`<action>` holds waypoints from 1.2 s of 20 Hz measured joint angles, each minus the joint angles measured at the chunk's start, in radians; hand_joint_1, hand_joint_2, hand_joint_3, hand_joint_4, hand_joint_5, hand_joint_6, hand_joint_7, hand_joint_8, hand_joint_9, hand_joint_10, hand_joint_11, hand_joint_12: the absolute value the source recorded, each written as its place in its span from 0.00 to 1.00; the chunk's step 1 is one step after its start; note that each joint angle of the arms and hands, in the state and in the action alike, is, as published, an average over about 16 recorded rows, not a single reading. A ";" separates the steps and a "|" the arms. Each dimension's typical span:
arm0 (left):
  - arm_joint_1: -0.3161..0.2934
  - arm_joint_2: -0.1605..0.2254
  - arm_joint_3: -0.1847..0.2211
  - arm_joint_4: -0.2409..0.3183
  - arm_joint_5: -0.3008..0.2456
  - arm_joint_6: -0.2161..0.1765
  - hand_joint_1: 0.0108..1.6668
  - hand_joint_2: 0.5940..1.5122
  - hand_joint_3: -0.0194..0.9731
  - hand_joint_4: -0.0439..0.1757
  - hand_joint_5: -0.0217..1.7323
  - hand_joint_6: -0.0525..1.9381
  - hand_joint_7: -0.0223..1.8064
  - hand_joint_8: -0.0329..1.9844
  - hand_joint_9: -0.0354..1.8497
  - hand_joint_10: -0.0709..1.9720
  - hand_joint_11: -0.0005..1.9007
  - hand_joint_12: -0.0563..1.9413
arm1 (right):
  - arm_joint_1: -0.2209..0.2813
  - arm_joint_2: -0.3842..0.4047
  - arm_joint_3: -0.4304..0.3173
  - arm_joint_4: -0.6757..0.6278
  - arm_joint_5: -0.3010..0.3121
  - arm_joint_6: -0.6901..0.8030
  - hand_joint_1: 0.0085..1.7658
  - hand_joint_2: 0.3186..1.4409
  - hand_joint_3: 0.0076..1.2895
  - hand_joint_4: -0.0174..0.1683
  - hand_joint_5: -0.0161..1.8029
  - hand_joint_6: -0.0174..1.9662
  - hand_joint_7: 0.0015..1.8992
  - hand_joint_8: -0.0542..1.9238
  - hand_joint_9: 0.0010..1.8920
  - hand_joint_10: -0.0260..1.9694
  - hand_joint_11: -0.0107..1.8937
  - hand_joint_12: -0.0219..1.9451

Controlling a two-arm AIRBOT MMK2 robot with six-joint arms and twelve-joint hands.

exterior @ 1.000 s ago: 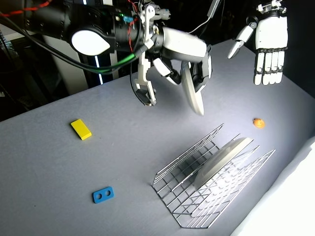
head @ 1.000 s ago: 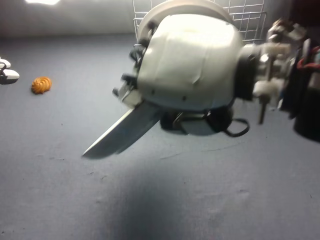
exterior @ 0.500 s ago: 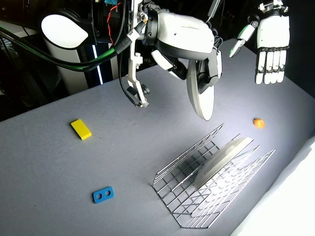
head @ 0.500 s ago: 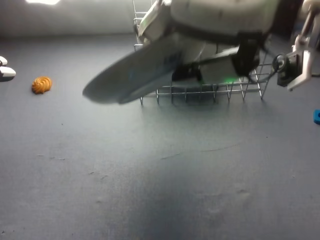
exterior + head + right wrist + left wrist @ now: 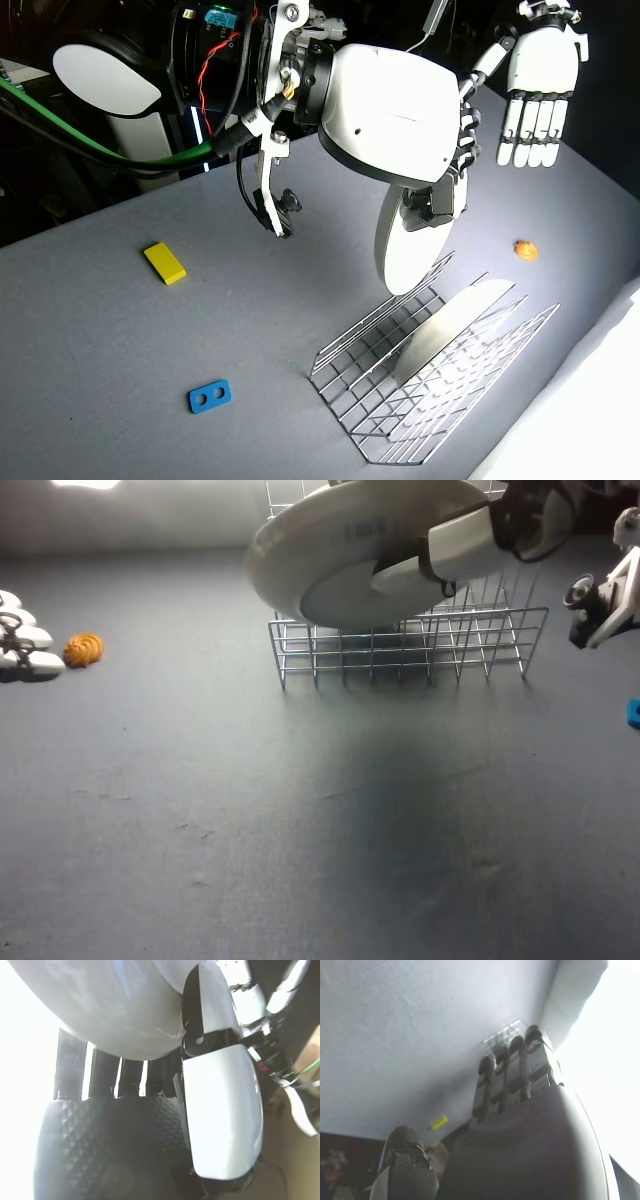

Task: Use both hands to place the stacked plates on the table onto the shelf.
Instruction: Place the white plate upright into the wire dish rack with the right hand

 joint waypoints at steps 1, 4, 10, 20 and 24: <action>-0.008 0.000 0.000 0.017 -0.020 0.001 0.00 0.55 0.04 0.22 0.06 0.03 0.03 0.02 0.03 0.04 0.01 0.03 | 0.001 -0.002 0.009 0.014 -0.005 0.004 0.67 0.62 0.00 0.07 0.48 0.54 0.60 0.44 0.73 0.02 0.54 0.50; -0.035 0.000 -0.003 0.062 -0.079 0.003 0.00 0.55 0.04 0.22 0.05 0.03 0.03 0.02 0.03 0.04 0.01 0.03 | 0.002 -0.012 0.034 0.056 -0.017 0.009 0.68 0.62 0.00 0.07 0.48 0.54 0.60 0.43 0.73 0.02 0.54 0.50; -0.109 0.002 -0.020 0.136 -0.206 0.006 0.00 0.56 0.04 0.22 0.05 0.03 0.02 0.02 0.03 0.04 0.01 0.03 | -0.010 -0.037 0.089 0.131 -0.034 0.011 0.68 0.63 0.00 0.06 0.48 0.53 0.59 0.43 0.73 0.02 0.54 0.50; -0.242 0.012 -0.042 0.217 -0.422 0.015 0.00 0.56 0.04 0.22 0.04 0.03 0.02 0.02 0.03 0.04 0.01 0.03 | -0.042 -0.097 0.179 0.203 -0.050 0.011 0.70 0.65 0.00 0.05 0.47 0.54 0.58 0.45 0.73 0.02 0.54 0.49; -0.277 0.015 -0.040 0.225 -0.479 0.016 0.00 0.56 0.04 0.22 0.03 0.03 0.02 0.02 0.03 0.04 0.01 0.03 | -0.058 -0.122 0.209 0.208 -0.047 0.011 0.70 0.66 0.00 0.05 0.47 0.56 0.58 0.46 0.72 0.02 0.54 0.50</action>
